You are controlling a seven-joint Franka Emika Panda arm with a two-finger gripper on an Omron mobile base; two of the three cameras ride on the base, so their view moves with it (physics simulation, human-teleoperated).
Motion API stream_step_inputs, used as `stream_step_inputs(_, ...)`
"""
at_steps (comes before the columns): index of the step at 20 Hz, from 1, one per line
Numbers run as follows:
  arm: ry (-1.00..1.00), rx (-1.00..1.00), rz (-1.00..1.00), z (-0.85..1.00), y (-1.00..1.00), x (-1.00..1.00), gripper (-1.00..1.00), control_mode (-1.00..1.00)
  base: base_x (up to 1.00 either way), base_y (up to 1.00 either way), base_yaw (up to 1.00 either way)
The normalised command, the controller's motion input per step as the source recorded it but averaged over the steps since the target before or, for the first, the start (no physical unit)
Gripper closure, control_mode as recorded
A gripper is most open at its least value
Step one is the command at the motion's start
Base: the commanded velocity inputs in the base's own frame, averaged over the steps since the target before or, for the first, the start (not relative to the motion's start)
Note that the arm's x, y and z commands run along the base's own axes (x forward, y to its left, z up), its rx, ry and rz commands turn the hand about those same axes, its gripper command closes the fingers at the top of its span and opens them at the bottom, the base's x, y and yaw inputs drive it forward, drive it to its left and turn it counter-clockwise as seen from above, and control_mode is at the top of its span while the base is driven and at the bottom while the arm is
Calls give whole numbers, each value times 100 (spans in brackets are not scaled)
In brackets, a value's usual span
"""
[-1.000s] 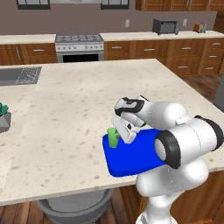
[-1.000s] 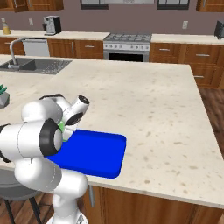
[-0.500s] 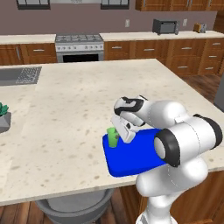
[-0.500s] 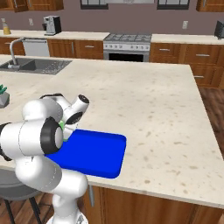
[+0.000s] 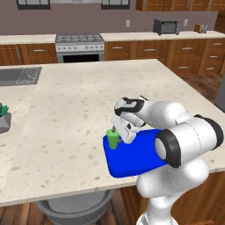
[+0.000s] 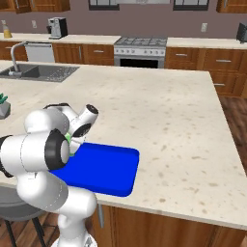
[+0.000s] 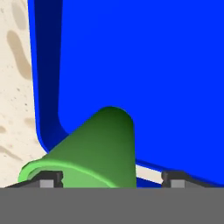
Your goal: There is a tray on the dining counter. Grab the cup, mug, and pitcher and place them on the tray. The pitcher may be placed next to the tray if it cannot fit the tray.
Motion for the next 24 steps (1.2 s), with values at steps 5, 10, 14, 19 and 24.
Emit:
stream_step_inputs(5, 0, 0, 0, 3, 0, 0, -100, -100, 0, 0, 0)
stream_step_inputs(10, 0, 0, 0, 43, 0, -17, -100, -100, 0, 0, 0)
stream_step_inputs(14, 0, 0, 3, 61, -4, -37, -100, -100, 0, 0, 0)
stream_step_inputs(19, -2, 0, 13, 61, -17, -60, -100, -100, 0, 0, 0)
stream_step_inputs(24, -5, -6, 16, 75, -23, -68, -100, -100, 0, 0, 0)
